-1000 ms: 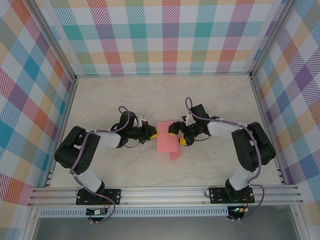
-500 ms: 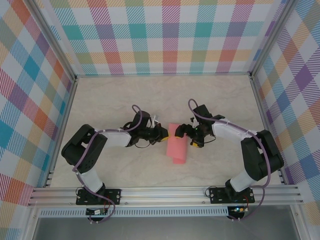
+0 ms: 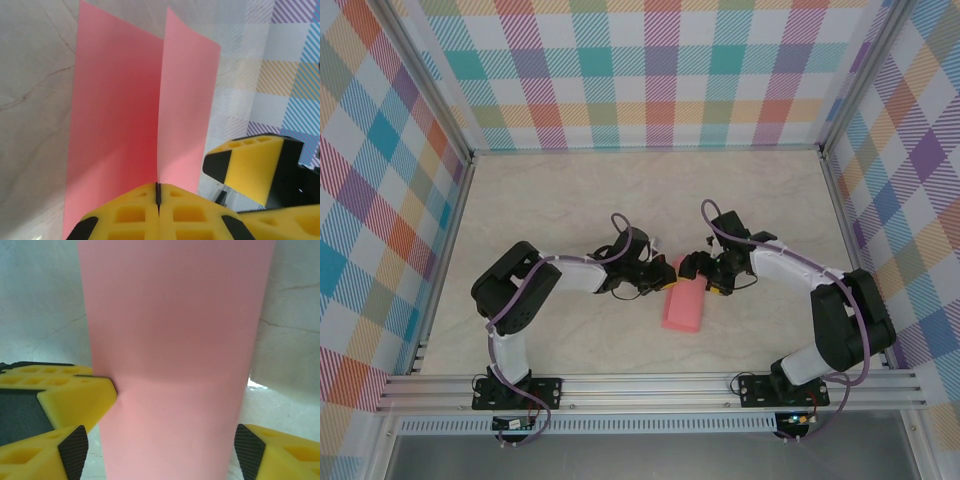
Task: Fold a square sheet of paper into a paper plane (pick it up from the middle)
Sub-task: First fold in half a square sheet of paper at the center of the table.
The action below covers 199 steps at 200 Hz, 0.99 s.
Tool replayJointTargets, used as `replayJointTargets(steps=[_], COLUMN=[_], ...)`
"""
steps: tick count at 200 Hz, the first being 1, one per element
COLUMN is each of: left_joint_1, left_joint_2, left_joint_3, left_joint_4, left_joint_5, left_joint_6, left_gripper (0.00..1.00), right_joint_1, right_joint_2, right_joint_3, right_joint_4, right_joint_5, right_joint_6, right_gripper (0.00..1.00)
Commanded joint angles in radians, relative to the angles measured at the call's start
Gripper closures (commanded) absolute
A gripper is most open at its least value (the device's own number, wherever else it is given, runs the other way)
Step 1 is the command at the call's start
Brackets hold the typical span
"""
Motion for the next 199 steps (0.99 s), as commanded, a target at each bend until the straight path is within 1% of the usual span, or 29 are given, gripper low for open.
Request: replayJointTargets(steps=[1, 47, 95, 132, 147, 165, 179, 199], left_joint_1=[-0.011, -0.011, -0.011, -0.011, -0.011, -0.01, -0.008, -0.001], left_joint_2=[0.02, 0.033, 0.026, 0.022, 0.006, -0.019, -0.037, -0.062], left_joint_3=[0.041, 0.047, 0.029, 0.041, 0.046, 0.059, 0.071, 0.084], left_joint_4=[-0.077, -0.12, -0.131, -0.153, -0.171, -0.208, -0.247, -0.292], left_joint_5=[-0.025, -0.046, -0.066, -0.064, -0.075, -0.092, -0.103, -0.124], left_joint_6=[0.046, 0.064, 0.069, 0.078, 0.081, 0.087, 0.102, 0.115], left_gripper=[1.0, 1.0, 1.0, 1.0, 0.94, 0.83, 0.71, 0.64], right_joint_1=[-0.004, -0.004, -0.004, -0.004, -0.004, -0.004, -0.004, -0.003], right_joint_2=[0.018, 0.069, 0.114, 0.156, 0.169, 0.188, 0.203, 0.227], right_joint_3=[-0.013, -0.005, -0.012, -0.014, -0.025, -0.034, -0.034, -0.029], right_joint_4=[-0.027, -0.04, -0.025, -0.021, -0.006, 0.013, 0.021, 0.025], right_joint_5=[-0.009, 0.02, 0.024, 0.041, 0.045, 0.045, 0.046, 0.049], right_joint_6=[-0.004, -0.008, -0.005, 0.0, 0.001, 0.0, -0.007, -0.014], right_gripper=[0.24, 0.31, 0.41, 0.43, 0.45, 0.46, 0.46, 0.47])
